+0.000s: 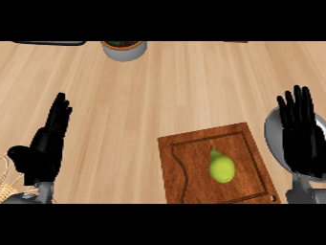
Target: Pick the pear from the cutting board and place it in the pan
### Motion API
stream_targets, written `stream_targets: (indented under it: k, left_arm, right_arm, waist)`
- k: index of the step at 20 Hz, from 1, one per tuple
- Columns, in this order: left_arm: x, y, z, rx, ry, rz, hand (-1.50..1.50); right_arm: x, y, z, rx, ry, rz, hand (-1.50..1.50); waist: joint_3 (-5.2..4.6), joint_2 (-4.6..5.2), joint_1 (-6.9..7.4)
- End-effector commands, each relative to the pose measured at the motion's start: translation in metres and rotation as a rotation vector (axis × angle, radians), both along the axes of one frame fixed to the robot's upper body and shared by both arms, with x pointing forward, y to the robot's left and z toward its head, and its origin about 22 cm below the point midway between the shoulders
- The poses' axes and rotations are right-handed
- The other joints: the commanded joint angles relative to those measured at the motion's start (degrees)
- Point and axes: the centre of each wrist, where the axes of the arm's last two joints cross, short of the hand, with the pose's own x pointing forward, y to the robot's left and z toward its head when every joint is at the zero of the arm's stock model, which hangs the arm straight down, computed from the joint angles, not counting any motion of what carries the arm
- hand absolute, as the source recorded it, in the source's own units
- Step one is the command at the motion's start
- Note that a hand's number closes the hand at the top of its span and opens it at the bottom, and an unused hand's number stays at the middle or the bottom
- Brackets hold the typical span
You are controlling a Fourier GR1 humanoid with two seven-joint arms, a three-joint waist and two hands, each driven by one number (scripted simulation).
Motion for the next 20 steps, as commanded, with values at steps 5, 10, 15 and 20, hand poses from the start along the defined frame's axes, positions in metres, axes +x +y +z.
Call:
stream_targets:
  k: [5, 10, 15, 20]
  left_arm:
    - [0.001, -0.044, -0.001, -0.123, 0.079, -0.284, 0.0]
    - [0.002, -0.059, -0.007, -0.222, 0.198, -0.396, 0.0]
    - [0.014, -0.027, -0.007, -0.26, 0.224, -0.37, 0.0]
    - [0.01, -0.044, -0.013, -0.253, 0.229, -0.386, 0.0]
  right_arm:
    - [0.028, 0.054, 0.025, -0.603, 0.057, 0.668, 1.5]
    - [0.05, 0.051, 0.05, -1.148, -0.06, 0.775, -1.5]
    - [0.077, 0.103, 0.038, -1.13, -0.194, 0.939, -1.5]
    - [0.073, 0.114, 0.052, -1.657, 0.017, 1.154, -1.5]
  waist:
    - [2.46, 2.47, 6.7]
    - [3.04, 1.84, 4.5]
    - [3.36, 1.05, 1.81]
    - [3.12, 0.62, 2.24]
